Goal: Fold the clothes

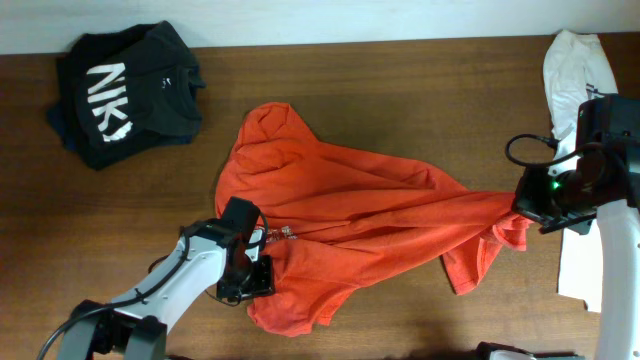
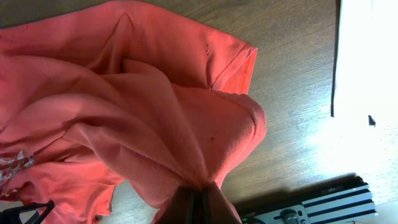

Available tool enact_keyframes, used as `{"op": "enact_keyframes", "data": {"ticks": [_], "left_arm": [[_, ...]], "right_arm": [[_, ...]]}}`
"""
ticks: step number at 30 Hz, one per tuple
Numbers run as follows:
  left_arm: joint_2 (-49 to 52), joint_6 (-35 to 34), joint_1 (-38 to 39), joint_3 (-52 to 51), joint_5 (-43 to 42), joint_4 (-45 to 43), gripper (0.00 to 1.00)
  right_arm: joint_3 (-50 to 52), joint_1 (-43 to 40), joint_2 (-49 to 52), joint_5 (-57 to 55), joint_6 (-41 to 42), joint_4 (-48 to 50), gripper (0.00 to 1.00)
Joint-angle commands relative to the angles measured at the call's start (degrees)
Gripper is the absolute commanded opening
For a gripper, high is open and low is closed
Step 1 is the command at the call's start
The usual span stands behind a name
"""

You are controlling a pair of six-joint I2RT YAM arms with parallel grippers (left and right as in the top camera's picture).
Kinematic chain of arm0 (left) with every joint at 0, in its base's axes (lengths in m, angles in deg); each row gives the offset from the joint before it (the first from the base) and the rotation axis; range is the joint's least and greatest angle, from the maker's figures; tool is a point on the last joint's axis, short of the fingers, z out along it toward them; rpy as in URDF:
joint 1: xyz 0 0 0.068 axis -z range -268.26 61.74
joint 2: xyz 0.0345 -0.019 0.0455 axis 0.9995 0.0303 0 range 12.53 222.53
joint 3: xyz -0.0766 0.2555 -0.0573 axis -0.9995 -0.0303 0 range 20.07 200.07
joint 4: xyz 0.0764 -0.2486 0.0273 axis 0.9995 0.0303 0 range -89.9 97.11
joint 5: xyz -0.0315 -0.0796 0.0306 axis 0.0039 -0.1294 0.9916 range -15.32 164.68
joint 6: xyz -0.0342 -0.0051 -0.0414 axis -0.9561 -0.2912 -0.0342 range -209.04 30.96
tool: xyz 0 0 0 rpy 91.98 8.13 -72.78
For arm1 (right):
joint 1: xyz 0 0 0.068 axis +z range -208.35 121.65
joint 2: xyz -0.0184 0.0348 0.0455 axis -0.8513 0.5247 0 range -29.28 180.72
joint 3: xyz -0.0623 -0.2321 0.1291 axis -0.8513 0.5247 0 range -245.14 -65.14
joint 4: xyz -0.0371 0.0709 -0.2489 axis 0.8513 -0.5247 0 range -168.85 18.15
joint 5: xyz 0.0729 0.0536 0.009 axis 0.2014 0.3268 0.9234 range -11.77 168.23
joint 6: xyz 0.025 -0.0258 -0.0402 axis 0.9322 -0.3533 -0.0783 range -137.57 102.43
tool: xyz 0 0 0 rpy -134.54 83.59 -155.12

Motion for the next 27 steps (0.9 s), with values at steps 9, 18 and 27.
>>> {"op": "enact_keyframes", "data": {"ticks": [9, 18, 27], "left_arm": [[-7.72, 4.35, -0.2, 31.52, 2.62, 29.2, 0.01], [-14.53, 4.85, -0.2, 101.59, 14.43, 51.25, 0.01], [-9.38, 3.45, -0.2, 92.06, 23.96, 50.4, 0.01]], "right_arm": [[-8.02, -0.26, -0.13, 3.5, -0.61, -1.03, 0.04], [-37.22, -0.22, -1.64, 12.96, -3.04, -9.68, 0.04], [-40.85, -0.2, 5.92, 14.86, -3.65, -9.62, 0.04]]}}
